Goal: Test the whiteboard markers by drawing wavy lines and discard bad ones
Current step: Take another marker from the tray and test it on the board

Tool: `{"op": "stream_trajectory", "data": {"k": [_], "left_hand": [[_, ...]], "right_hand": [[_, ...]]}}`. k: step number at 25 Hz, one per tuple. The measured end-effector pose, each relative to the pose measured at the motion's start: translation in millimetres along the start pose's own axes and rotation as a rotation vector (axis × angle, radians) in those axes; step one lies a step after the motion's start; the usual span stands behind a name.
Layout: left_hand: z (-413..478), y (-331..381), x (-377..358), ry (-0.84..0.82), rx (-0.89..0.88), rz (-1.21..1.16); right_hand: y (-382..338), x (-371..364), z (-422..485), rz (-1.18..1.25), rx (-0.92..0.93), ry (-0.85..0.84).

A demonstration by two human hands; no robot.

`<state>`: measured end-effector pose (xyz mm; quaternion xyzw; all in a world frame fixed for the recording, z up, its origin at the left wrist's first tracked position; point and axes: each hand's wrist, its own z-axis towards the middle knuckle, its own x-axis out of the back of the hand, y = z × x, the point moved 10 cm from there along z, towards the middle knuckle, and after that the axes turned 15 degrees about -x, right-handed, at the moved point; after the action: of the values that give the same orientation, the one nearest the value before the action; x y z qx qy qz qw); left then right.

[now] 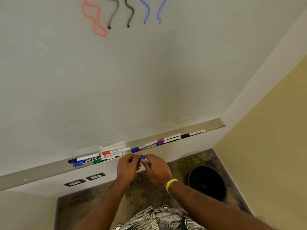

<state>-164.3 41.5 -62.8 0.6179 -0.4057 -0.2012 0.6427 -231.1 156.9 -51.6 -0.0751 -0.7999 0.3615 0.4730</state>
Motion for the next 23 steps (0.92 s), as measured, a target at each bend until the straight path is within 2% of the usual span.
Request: {"op": "stream_trajectory", "data": {"k": [4, 8, 10, 13, 16, 18, 20, 23], "left_hand": [[4, 7, 5, 0.013, -0.034, 0.032], [2, 9, 4, 0.011, -0.043, 0.013], [4, 5, 14, 0.094, 0.004, -0.063], [22, -11, 54, 0.241, 0.071, -0.137], [43, -21, 74, 0.173, 0.006, 0.023], [55, -26, 69, 0.066, -0.034, 0.219], [64, -29, 56, -0.063, -0.077, 0.441], [76, -35, 41, -0.171, -0.16, 0.605]], "right_hand": [[-8, 6, 4, -0.175, 0.025, 0.08], [-14, 1, 7, -0.264, 0.025, 0.083], [-4, 3, 11, -0.241, -0.034, 0.072], [44, 18, 16, -0.117, -0.227, 0.079], [66, 22, 11, 0.023, -0.268, 0.069], [60, 16, 11, 0.107, -0.242, 0.027], [49, 13, 14, 0.126, -0.192, -0.016], [41, 15, 17, 0.14, -0.141, -0.031]]}}
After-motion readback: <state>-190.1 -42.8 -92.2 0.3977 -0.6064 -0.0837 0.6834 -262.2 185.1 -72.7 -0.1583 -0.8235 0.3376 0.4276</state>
